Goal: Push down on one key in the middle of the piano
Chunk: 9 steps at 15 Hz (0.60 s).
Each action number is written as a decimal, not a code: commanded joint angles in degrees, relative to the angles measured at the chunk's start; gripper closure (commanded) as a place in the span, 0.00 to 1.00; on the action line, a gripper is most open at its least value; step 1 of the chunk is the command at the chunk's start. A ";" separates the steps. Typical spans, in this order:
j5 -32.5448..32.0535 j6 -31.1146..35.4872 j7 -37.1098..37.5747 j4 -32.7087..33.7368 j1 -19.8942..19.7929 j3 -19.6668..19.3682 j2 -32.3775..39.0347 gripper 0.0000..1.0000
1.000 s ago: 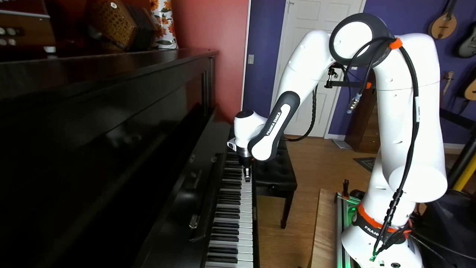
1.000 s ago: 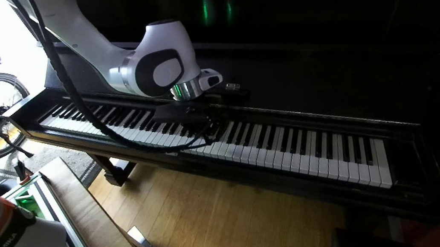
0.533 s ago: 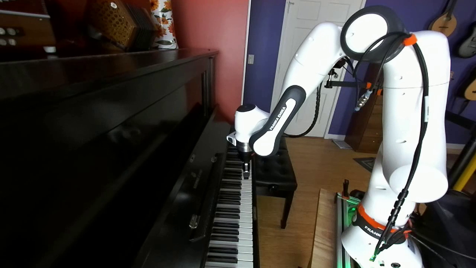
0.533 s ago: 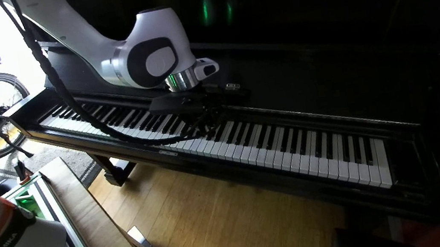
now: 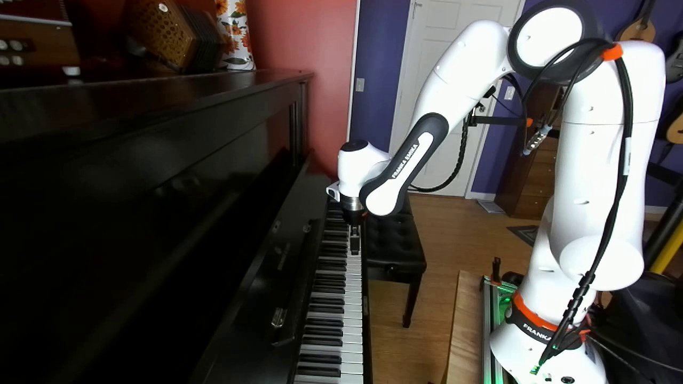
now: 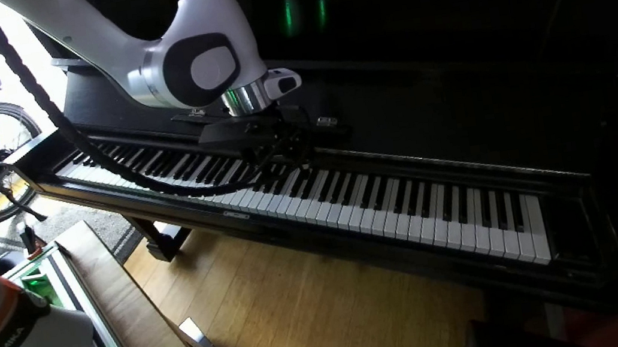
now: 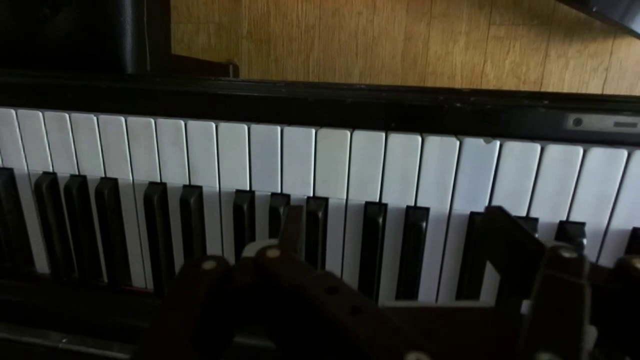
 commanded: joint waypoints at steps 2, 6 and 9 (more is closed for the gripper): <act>-1.70 -2.05 1.89 -2.06 0.27 0.07 -3.73 0.00; -1.79 -3.47 2.74 -2.02 0.31 0.35 -5.28 0.00; -0.80 -5.02 3.26 -2.00 0.27 0.87 -6.38 0.00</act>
